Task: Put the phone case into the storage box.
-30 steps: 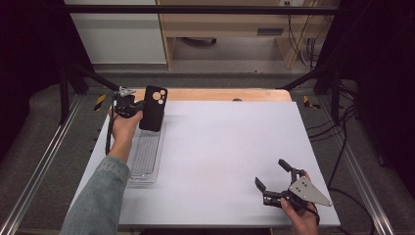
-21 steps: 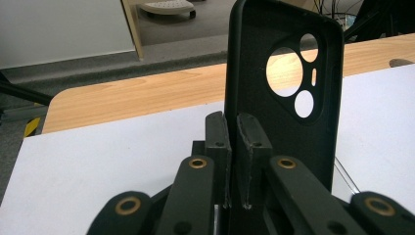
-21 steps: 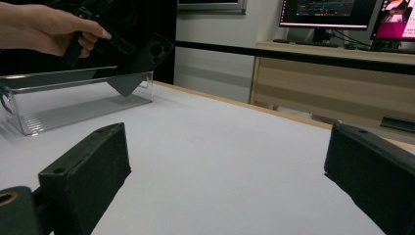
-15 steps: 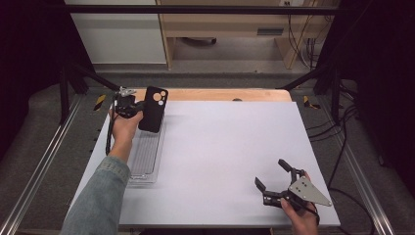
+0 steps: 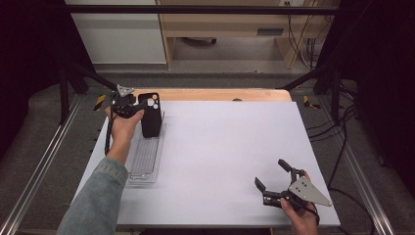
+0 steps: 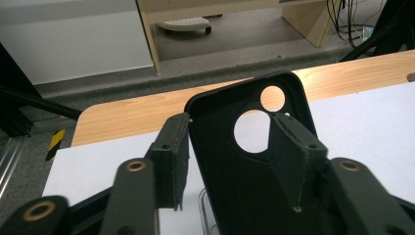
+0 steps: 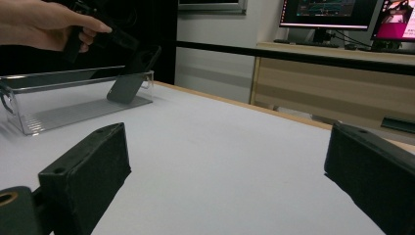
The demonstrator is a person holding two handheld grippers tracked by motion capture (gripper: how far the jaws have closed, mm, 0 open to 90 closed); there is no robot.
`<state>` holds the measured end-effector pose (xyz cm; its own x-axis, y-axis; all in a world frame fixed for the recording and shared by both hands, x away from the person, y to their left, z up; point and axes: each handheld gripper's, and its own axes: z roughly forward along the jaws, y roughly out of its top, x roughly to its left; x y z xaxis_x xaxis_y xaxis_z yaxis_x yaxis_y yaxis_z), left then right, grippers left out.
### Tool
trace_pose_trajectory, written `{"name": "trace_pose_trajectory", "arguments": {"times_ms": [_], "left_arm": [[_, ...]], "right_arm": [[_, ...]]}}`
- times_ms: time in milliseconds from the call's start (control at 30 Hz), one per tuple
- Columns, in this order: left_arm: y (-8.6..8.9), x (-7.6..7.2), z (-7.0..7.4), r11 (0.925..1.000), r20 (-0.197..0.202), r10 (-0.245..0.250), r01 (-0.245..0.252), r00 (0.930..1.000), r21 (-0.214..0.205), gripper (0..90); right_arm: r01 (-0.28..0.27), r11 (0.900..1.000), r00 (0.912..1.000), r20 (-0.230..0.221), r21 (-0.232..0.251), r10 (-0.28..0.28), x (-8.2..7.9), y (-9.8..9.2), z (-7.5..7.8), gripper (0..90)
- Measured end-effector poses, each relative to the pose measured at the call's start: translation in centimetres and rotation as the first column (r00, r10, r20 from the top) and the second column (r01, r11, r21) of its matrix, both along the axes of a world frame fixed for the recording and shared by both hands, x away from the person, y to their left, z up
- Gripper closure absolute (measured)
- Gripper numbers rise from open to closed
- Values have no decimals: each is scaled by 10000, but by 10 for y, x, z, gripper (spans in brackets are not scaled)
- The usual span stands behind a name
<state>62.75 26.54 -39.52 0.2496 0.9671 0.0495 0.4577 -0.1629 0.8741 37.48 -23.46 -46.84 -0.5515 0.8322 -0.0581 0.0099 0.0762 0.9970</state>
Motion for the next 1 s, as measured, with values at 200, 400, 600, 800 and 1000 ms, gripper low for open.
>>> {"name": "trace_pose_trajectory", "arguments": {"times_ms": [200,400,600,800,1000], "left_arm": [[1,-1,0,10000,-86,28,-28,10000,0,434],[-2,-1,0,10000,-116,-17,17,9999,22,379],[-2,-1,0,10000,-145,-76,75,9999,-40,332],[-2,-2,0,9999,-161,-148,147,9998,-55,304],[-2,-2,0,9998,-157,-216,215,9996,-55,293]], "right_arm": [[3,10000,10000,-8,4,-3,0,0,0,35],[-5,10000,10000,-4,15,5,0,0,0,34],[-4,10000,10000,-10,17,4,0,0,0,34],[-1,10000,10000,-22,14,1,0,0,0,35],[1,10000,10000,-17,3,-1,0,0,0,35]]}}
